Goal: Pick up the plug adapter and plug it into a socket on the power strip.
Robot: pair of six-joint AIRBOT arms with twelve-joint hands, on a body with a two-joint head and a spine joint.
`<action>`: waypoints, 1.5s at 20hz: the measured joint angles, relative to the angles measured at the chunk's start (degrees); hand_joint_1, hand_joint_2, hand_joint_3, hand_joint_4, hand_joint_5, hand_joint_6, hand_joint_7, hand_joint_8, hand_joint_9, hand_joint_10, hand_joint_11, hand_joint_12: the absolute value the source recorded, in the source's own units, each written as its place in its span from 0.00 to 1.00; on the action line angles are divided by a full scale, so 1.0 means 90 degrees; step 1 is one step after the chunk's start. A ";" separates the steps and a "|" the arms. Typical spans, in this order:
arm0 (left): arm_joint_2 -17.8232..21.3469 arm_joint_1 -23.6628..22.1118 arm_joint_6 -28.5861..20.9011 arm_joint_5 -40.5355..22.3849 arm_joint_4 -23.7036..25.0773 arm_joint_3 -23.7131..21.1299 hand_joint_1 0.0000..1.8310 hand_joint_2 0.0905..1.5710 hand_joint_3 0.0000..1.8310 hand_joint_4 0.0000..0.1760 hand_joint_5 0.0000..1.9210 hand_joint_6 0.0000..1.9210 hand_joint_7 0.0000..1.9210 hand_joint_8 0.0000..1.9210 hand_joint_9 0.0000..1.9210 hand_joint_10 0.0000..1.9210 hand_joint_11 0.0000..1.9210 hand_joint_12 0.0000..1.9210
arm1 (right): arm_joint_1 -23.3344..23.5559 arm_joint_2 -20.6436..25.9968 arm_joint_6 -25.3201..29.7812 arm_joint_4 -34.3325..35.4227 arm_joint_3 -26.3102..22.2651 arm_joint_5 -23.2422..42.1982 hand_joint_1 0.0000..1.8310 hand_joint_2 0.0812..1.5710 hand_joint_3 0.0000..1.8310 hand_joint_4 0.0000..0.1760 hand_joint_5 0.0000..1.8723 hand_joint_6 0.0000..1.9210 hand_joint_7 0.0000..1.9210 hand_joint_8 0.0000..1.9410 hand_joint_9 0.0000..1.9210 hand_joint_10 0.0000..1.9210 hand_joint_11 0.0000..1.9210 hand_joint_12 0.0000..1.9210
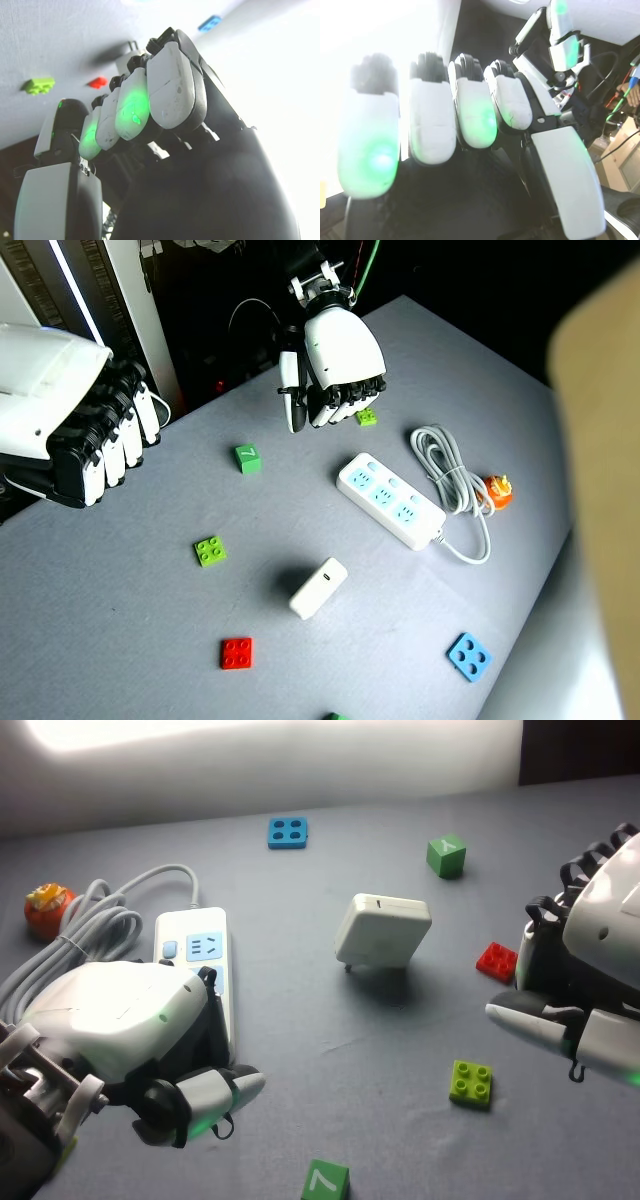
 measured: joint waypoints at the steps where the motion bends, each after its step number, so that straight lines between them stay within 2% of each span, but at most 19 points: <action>1: 0.0000 0.0000 0.0022 0.0039 -0.0024 0.0019 0.00 0.73 0.03 0.00 0.00 0.00 0.00 0.00 0.00 0.00 0.00 0.00 | 0.0000 0.0012 0.0075 0.0002 0.0000 -0.0024 0.00 0.73 0.02 0.00 0.04 0.00 0.03 0.00 0.00 0.00 0.00 0.00; 3: 0.0000 0.0000 0.0022 0.0143 -0.0097 0.0053 0.00 0.73 0.02 0.00 0.00 0.00 0.00 0.00 0.00 0.00 0.00 0.00 | 0.0000 0.0012 0.0306 -0.0002 -0.0002 -0.0151 0.00 0.73 0.01 0.00 0.05 0.01 0.04 0.00 0.01 0.00 0.00 0.00; 9: 0.0000 0.0080 0.0211 0.0362 -0.0379 0.0129 0.00 0.73 0.02 0.00 0.00 0.00 0.00 0.00 0.00 0.00 0.00 0.00 | 0.0002 -0.0007 0.0308 0.0017 -0.0002 -0.0338 0.00 0.74 0.00 0.00 0.06 0.00 0.04 0.00 0.01 0.00 0.00 0.00; 12: 0.0000 0.0194 0.0238 0.0534 -0.0464 0.0202 0.00 0.73 0.02 0.00 0.00 0.00 0.00 0.00 0.00 0.00 0.00 0.00 | 0.0049 -0.0136 0.0223 0.0296 0.0100 -0.0483 0.00 0.74 0.00 0.00 0.05 0.00 0.03 0.00 0.00 0.00 0.00 0.00; 14: 0.0000 0.0287 0.0265 0.0731 -0.0527 0.0233 0.00 0.73 0.01 0.00 0.00 0.00 0.00 0.00 0.00 0.00 0.00 0.00 | 0.0138 -0.0253 0.0117 0.0826 0.0335 -0.0641 0.00 0.73 0.00 0.00 0.05 0.00 0.03 0.00 0.01 0.00 0.00 0.00; 15: 0.0000 0.0289 0.0423 0.0850 -0.0685 0.0267 0.00 0.73 0.01 0.00 0.00 0.00 0.00 0.00 0.00 0.00 0.00 0.00 | 0.0214 -0.0318 0.0119 0.1100 0.0522 -0.0741 0.04 0.71 0.00 0.00 0.03 0.00 0.01 0.00 0.00 0.00 0.00 0.00; 17: -0.0007 0.0282 0.0556 0.0903 -0.0933 0.0350 0.00 0.73 0.01 0.00 0.00 0.00 0.00 0.00 0.00 0.00 0.00 0.00 | 0.0355 -0.0444 0.0391 0.1192 0.0911 -0.0962 0.21 0.67 0.00 0.00 0.00 0.00 0.00 0.00 0.00 0.00 0.00 0.00; 19: -0.0046 0.0282 0.0568 0.0967 -0.1001 0.0464 0.00 0.73 0.01 0.00 0.00 0.00 0.00 0.00 0.00 0.00 0.00 0.00 | 0.0413 -0.0593 0.0549 0.1185 0.1166 -0.1081 0.42 0.64 0.00 0.00 0.00 0.00 0.00 0.00 0.00 0.00 0.00 0.00; 21: -0.0114 0.0282 0.0568 0.1037 -0.1049 0.0520 0.00 0.73 0.01 0.00 0.00 0.00 0.00 0.00 0.00 0.00 0.00 0.00 | 0.0503 -0.0765 0.0661 0.1173 0.1440 -0.1195 0.52 0.64 0.00 0.00 0.00 0.00 0.00 0.00 0.00 0.00 0.00 0.00; 24: -0.0236 0.0282 0.0568 0.1132 -0.1129 0.0532 0.00 0.73 0.01 0.00 0.00 0.00 0.00 0.00 0.00 0.00 0.00 0.00 | 0.0729 -0.1086 0.1212 0.1163 0.1991 -0.1387 0.62 0.64 0.00 0.00 0.00 0.00 0.00 0.00 0.00 0.00 0.00 0.00; 30: -0.0325 0.0265 0.0573 0.1163 -0.1168 0.0590 0.00 0.74 0.01 0.00 0.00 0.00 0.01 0.00 0.00 0.00 0.00 0.00 | 0.0743 -0.1911 0.2453 0.1137 0.3075 -0.2319 0.68 0.63 0.00 0.00 0.00 0.00 0.00 0.00 0.00 0.00 0.00 0.00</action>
